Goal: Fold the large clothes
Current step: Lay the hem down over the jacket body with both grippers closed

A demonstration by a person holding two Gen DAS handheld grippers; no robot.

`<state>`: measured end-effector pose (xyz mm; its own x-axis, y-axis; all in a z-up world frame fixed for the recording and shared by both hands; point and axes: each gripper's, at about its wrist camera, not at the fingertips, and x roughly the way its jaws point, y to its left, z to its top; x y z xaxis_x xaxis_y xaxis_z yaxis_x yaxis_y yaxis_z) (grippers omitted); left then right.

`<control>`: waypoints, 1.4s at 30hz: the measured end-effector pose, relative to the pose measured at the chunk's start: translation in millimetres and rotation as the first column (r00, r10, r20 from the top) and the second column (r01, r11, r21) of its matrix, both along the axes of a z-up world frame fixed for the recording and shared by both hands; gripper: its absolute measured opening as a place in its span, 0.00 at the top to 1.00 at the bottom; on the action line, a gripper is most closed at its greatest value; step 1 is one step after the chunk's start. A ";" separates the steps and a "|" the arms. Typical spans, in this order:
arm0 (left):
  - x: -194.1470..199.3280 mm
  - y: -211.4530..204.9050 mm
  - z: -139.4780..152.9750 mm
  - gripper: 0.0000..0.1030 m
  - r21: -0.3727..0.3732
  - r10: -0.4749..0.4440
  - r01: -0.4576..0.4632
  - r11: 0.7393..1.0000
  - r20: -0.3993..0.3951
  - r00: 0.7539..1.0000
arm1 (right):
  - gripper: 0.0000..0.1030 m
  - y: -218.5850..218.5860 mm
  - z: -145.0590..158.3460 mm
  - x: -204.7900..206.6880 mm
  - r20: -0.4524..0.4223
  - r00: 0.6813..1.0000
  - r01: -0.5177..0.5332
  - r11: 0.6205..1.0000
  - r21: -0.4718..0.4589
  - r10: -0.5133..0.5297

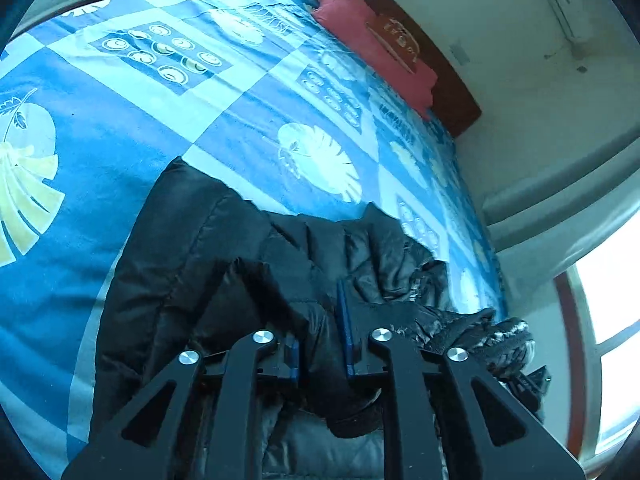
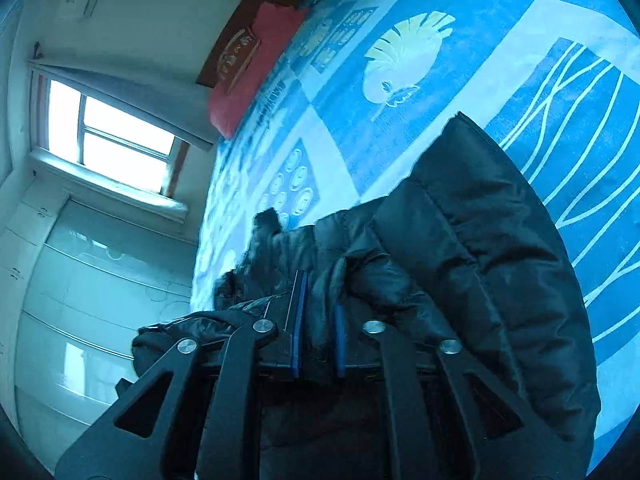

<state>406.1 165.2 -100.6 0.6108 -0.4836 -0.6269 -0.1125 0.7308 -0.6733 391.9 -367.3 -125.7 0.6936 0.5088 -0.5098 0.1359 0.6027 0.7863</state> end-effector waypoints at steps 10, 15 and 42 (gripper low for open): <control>-25.8 8.0 53.6 0.28 -0.148 -0.003 0.020 0.989 0.115 0.993 | 0.46 -7.3 36.8 -33.3 0.087 0.996 -0.024 0.999 -0.047 0.028; -18.6 9.8 53.0 0.27 -0.007 -0.035 0.036 0.999 0.106 0.994 | 0.46 -1.3 49.4 -23.6 0.088 0.994 -0.051 0.977 -0.207 0.070; 49.3 -26.7 35.0 0.84 0.342 -0.214 0.186 0.921 0.047 0.976 | 0.89 39.2 52.8 45.6 0.029 0.978 -0.156 0.820 -0.551 0.205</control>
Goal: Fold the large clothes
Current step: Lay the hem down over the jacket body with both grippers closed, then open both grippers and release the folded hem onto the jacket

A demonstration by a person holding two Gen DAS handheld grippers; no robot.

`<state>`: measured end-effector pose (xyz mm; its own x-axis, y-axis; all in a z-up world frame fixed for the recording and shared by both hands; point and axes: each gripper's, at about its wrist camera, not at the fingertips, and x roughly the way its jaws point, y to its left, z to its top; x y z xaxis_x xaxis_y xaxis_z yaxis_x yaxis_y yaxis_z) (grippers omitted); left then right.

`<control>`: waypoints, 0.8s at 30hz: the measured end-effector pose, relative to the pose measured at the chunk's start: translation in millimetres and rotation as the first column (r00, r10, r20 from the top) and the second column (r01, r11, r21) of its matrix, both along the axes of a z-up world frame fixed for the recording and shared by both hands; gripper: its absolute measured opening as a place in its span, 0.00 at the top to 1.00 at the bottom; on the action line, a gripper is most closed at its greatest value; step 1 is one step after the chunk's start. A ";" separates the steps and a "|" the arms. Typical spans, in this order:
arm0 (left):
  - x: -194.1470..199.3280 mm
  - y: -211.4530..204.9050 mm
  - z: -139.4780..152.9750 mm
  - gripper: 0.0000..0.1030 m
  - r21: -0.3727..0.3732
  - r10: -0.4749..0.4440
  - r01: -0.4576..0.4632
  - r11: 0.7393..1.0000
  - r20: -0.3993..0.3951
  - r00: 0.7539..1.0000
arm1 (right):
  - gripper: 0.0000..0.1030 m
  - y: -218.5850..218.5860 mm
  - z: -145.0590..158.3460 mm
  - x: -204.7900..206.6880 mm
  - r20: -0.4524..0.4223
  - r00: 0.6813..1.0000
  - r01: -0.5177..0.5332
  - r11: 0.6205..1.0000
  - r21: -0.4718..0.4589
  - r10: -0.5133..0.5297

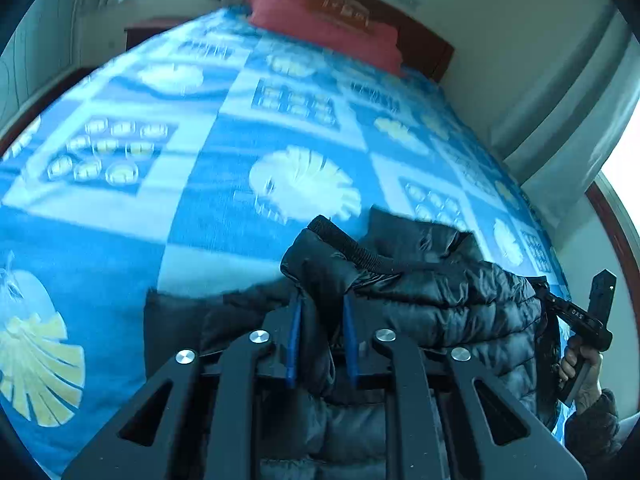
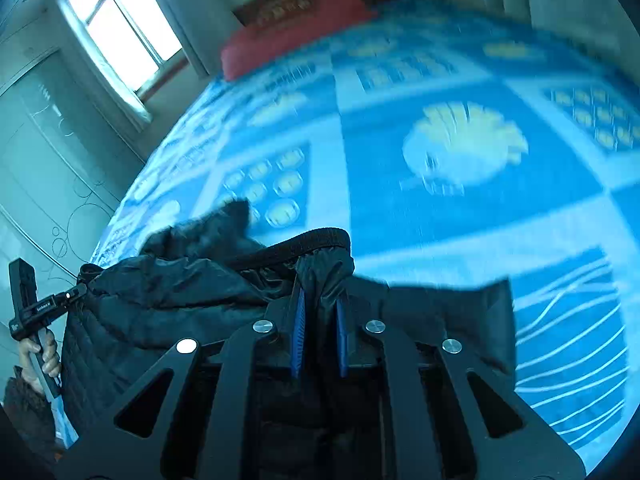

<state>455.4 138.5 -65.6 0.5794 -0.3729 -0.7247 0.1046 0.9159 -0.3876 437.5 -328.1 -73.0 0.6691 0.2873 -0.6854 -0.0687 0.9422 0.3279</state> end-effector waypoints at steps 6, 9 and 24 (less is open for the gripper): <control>21.3 -4.3 10.6 0.84 0.059 0.061 -0.064 0.996 0.049 0.997 | 0.89 4.1 8.9 25.6 0.021 0.999 0.045 0.998 -0.032 -0.045; 34.7 -7.2 -11.3 0.84 0.110 0.089 -0.090 0.990 0.013 0.996 | 0.89 4.9 -13.5 41.7 -0.022 0.998 0.062 0.996 -0.056 -0.063; 44.1 5.1 -61.4 0.73 0.069 0.145 -0.142 0.987 -0.037 0.989 | 0.81 -5.4 -66.1 58.8 -0.119 0.989 0.083 0.996 -0.017 -0.085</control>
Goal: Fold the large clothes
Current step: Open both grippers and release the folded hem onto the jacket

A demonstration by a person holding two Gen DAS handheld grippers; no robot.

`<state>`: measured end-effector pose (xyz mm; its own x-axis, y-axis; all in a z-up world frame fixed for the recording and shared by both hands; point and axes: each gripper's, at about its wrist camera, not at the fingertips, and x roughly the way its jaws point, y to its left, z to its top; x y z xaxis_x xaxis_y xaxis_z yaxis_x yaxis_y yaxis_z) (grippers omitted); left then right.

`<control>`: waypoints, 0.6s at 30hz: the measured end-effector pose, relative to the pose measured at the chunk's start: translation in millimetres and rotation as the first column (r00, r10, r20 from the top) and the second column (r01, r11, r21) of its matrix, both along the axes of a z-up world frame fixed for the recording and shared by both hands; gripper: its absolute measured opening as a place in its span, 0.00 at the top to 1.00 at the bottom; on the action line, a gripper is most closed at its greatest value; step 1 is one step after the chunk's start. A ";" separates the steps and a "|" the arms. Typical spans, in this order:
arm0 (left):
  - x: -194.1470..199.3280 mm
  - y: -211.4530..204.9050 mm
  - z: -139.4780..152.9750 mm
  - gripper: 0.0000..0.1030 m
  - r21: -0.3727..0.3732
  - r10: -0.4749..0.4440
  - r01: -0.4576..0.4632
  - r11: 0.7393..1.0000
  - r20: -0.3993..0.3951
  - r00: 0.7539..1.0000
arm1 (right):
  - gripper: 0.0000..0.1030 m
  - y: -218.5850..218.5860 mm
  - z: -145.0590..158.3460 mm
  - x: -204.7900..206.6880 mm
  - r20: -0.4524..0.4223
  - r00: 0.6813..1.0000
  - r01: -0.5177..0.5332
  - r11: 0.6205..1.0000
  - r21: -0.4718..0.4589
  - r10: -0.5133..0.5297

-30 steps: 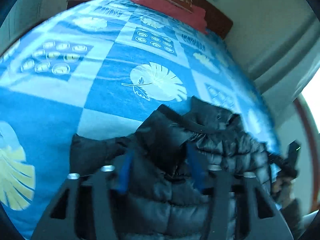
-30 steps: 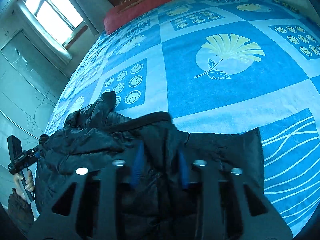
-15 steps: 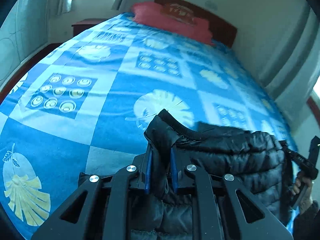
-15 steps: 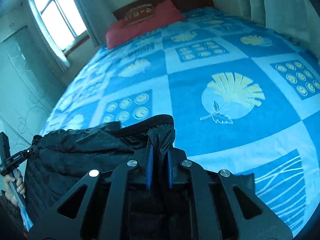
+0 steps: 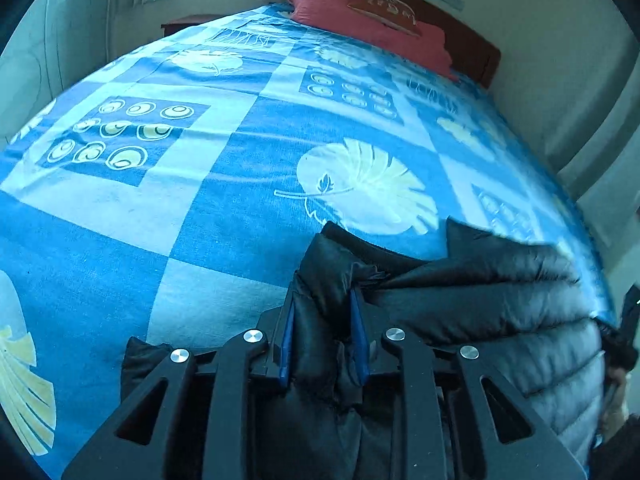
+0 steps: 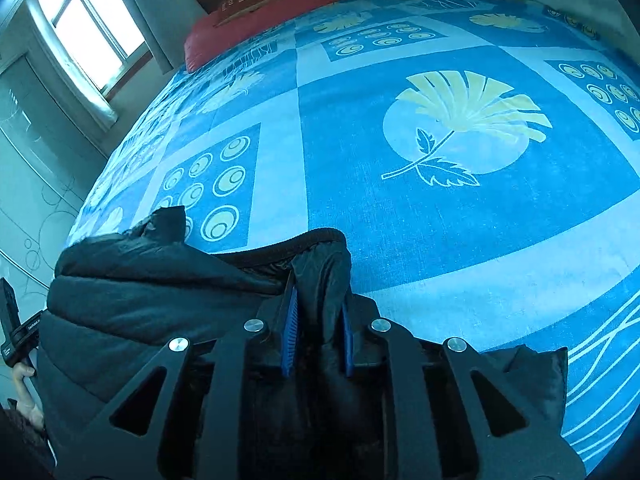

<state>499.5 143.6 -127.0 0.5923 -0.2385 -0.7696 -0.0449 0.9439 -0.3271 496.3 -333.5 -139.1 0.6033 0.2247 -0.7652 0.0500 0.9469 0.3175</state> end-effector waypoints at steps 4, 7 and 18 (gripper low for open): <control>-9.1 26.7 15.6 0.46 -0.133 0.044 -0.043 0.990 0.001 0.999 | 0.56 -11.4 13.9 -10.1 0.028 0.999 0.043 0.999 0.022 -0.044; -23.2 56.3 31.1 0.39 -0.199 0.153 -0.144 0.969 0.030 0.988 | 0.54 -18.8 24.4 -18.9 0.043 0.995 0.090 0.995 0.037 -0.091; -34.2 -83.9 81.4 0.39 -0.082 -0.090 0.104 0.991 0.157 0.983 | 0.54 106.7 70.1 -24.2 0.166 0.980 -0.099 0.994 -0.049 0.106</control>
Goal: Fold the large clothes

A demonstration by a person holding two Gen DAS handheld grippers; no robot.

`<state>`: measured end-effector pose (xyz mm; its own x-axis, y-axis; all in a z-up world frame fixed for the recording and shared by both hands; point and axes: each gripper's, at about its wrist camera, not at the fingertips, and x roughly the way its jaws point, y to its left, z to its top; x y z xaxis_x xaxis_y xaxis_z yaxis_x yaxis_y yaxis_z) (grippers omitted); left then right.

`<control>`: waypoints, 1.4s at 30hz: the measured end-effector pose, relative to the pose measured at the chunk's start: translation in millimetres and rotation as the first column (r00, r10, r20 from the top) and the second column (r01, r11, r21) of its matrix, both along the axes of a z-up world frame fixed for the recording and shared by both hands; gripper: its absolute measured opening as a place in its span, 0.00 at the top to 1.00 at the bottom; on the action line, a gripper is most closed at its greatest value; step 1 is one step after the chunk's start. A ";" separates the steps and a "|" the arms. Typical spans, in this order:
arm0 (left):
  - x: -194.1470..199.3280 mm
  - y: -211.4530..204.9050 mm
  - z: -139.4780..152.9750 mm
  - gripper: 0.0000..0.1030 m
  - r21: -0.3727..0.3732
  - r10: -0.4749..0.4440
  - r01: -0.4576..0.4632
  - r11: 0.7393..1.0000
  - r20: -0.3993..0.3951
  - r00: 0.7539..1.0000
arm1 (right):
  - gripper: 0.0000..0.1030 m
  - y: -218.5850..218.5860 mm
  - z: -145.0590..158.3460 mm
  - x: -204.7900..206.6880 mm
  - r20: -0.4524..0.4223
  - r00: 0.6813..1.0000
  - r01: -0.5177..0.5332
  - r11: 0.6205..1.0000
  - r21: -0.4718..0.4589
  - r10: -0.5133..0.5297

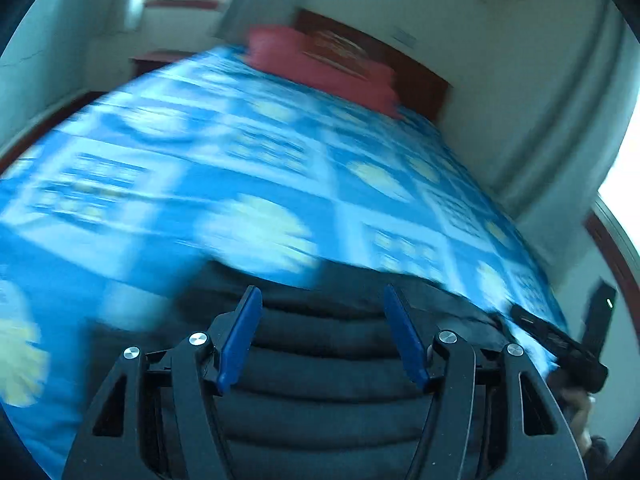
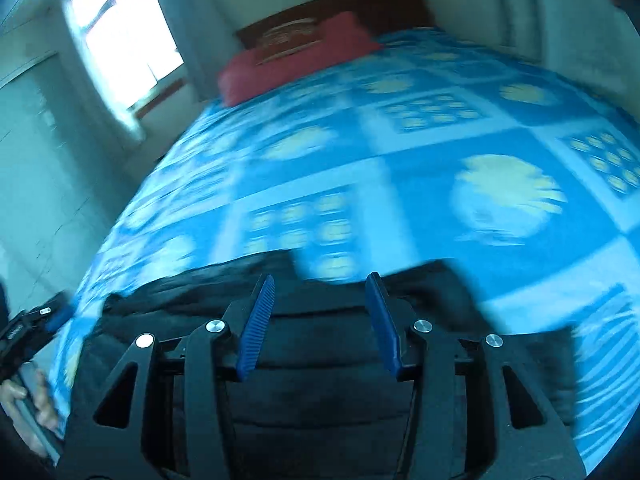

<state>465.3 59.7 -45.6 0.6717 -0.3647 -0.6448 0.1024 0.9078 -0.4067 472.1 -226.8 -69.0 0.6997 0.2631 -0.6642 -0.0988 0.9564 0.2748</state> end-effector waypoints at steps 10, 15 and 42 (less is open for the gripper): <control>24.1 -78.0 -72.3 0.39 0.114 -0.035 0.049 0.992 -0.123 0.992 | 0.53 66.8 -66.9 24.1 -0.126 0.988 -0.104 0.992 -0.072 0.094; 23.7 -73.1 -78.1 0.40 0.114 -0.033 0.047 0.992 -0.130 0.991 | 0.53 66.7 -66.0 20.8 -0.117 0.988 -0.106 0.992 -0.068 0.097; -89.5 9.2 -33.9 0.42 0.168 0.066 -0.060 0.984 -0.035 0.997 | 0.42 -26.3 -22.2 -88.3 -0.031 0.997 0.064 0.994 -0.085 -0.067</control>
